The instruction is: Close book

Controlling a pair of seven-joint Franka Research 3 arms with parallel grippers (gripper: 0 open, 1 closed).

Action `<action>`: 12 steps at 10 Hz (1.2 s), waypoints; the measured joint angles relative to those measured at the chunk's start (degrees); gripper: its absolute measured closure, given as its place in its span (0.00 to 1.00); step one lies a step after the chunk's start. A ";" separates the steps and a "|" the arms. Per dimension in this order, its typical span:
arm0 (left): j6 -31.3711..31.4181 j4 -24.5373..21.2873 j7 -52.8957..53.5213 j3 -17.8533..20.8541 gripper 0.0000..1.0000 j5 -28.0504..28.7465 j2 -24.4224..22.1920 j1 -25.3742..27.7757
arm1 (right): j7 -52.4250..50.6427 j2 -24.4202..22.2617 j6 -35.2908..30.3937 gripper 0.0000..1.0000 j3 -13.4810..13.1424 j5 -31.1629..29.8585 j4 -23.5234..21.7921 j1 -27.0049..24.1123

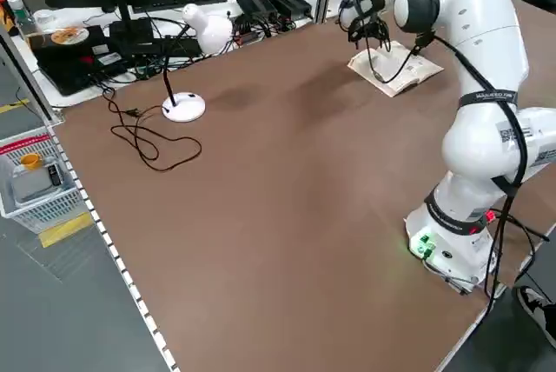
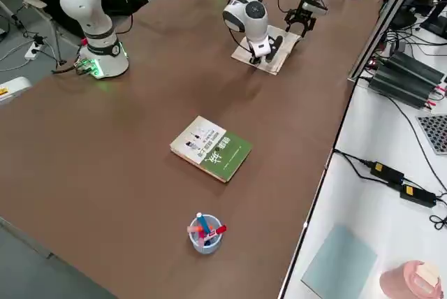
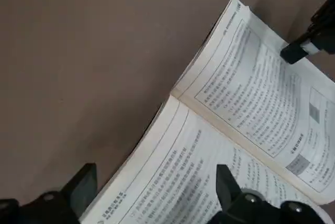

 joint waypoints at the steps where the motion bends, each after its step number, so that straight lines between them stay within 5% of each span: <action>1: 0.23 0.09 0.00 0.00 0.00 -0.04 0.33 0.00 | 0.00 0.00 0.00 0.99 0.00 0.00 0.00 0.00; 12: 1.38 0.48 0.08 -0.17 0.00 -5.15 2.21 -0.08 | -0.01 0.00 0.01 0.99 0.00 0.00 0.00 0.00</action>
